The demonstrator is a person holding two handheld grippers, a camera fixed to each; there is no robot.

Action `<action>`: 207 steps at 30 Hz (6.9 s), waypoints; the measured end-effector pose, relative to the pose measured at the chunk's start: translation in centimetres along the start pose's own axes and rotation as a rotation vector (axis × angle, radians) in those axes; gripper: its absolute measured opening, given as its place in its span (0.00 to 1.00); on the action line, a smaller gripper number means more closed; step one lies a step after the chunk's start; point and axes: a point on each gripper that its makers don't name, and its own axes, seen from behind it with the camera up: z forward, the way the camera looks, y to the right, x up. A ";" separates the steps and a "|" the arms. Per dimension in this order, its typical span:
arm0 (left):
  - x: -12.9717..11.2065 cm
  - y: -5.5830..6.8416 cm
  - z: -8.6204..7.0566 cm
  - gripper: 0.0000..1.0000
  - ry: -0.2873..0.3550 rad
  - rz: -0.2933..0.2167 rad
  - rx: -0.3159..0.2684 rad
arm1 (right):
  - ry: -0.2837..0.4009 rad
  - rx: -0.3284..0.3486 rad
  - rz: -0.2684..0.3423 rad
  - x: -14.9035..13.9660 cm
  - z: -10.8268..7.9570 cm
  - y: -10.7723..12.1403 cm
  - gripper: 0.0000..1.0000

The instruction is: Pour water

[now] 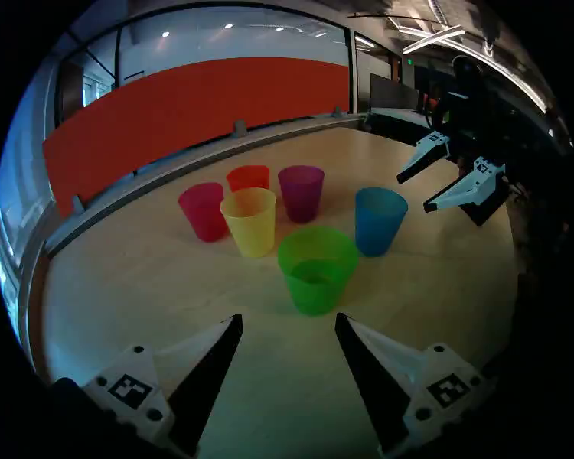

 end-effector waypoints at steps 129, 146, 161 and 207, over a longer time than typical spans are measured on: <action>3.2 -11.2 -6.7 0.90 0.602 -0.224 0.670 | 0.552 -1.035 0.293 3.6 -18.1 13.9 0.99; 2.4 -11.7 -6.1 0.89 0.591 -0.263 0.647 | 0.549 -1.037 0.288 3.7 -18.1 13.8 0.99; 2.5 -11.7 -6.0 0.89 0.587 -0.262 0.642 | 0.569 -1.002 0.284 3.4 -17.6 13.2 0.99; 2.4 -11.6 -6.0 0.89 0.587 -0.262 0.642 | 0.616 -0.886 0.256 2.7 -11.9 13.9 0.99</action>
